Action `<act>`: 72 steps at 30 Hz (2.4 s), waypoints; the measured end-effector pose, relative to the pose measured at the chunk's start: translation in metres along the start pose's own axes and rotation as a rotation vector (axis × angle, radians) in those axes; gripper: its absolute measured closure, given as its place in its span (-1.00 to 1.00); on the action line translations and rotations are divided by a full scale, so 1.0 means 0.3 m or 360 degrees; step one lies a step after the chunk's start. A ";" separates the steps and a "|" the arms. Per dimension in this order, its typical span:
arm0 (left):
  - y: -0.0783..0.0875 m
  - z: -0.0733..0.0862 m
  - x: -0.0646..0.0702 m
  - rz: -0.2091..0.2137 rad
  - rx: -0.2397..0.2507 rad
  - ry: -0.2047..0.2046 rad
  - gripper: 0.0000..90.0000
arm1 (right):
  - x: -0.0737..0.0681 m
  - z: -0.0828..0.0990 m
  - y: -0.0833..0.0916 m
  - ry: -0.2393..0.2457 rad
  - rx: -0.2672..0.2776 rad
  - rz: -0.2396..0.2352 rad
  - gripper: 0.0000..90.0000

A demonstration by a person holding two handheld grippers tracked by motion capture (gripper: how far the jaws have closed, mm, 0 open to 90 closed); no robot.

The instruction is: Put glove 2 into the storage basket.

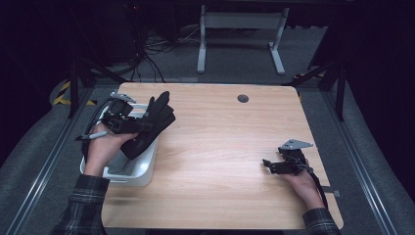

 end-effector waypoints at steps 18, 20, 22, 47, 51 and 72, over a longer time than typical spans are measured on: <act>-0.025 0.202 -0.141 -0.0120 -0.0137 0.0245 0.45 | -0.001 0.000 0.000 -0.0003 0.0001 0.0002 -0.65; -0.034 0.212 -0.145 -0.0116 -0.0144 0.0265 0.43 | -0.001 0.000 0.000 -0.0002 0.0001 0.0001 -0.65; -0.042 0.220 -0.150 -0.0134 -0.0159 0.0273 0.39 | -0.001 0.000 0.000 -0.0003 0.0001 0.0002 -0.65; -0.032 0.130 -0.092 -0.0249 -0.0035 0.0142 -0.58 | 0.000 0.000 0.000 -0.0003 0.0002 -0.0006 -0.64; -0.044 0.095 -0.064 -0.0220 -0.0009 0.0109 -0.58 | 0.000 0.001 0.001 -0.0002 0.0002 -0.0007 -0.64; -0.139 -0.043 0.181 0.0002 0.0208 -0.0106 -0.58 | -0.001 0.001 0.001 0.0001 0.0001 -0.0008 -0.64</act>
Point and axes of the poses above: each handheld gripper's, and its own axes: y roughly backward along the jaws, z roughly out of its underside, x roughly to its right, the point moved 2 cm from there along -y, roughly forward along the jaws, and after that the axes turned 14 degrees about -y, right-handed, at the moved point
